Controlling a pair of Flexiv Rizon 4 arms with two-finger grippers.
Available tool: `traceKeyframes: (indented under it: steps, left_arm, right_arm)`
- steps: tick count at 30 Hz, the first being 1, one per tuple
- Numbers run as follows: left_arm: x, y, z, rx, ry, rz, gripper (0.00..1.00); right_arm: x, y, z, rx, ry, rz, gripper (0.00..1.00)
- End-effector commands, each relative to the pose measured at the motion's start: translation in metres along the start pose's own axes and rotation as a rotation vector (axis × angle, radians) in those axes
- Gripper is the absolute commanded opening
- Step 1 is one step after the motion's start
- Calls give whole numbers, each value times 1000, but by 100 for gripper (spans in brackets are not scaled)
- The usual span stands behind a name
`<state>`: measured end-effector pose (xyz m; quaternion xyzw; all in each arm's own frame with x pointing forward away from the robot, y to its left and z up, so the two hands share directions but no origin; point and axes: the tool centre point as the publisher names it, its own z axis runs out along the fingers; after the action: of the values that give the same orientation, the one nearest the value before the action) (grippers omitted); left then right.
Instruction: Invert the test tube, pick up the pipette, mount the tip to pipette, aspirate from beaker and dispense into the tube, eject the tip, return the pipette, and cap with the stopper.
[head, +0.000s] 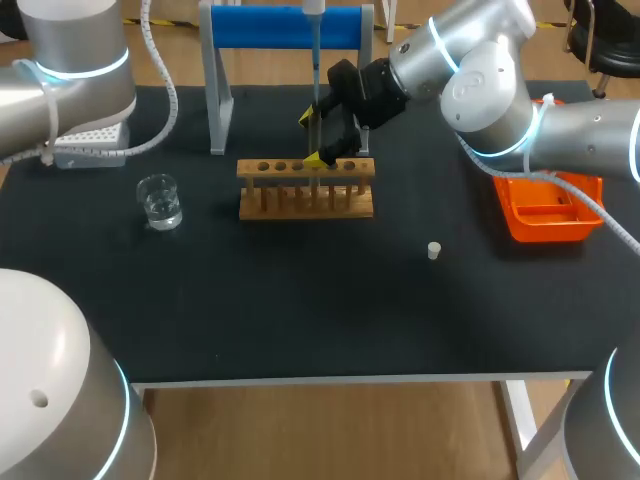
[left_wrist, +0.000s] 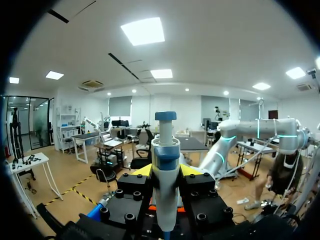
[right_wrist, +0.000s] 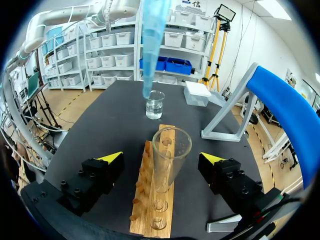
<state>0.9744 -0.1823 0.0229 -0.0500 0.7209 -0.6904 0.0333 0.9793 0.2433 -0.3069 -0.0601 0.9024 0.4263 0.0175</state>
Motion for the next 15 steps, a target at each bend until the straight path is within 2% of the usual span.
traceKeyframes:
  steps: [1,15]
  left_arm:
    - [-1,0,0,1,2,1,0]
    - [-8,8,-1,13,7,2,0]
  right_arm:
    - [0,0,-1,3,0,0,100]
    - [0,0,-1,3,0,0,100]
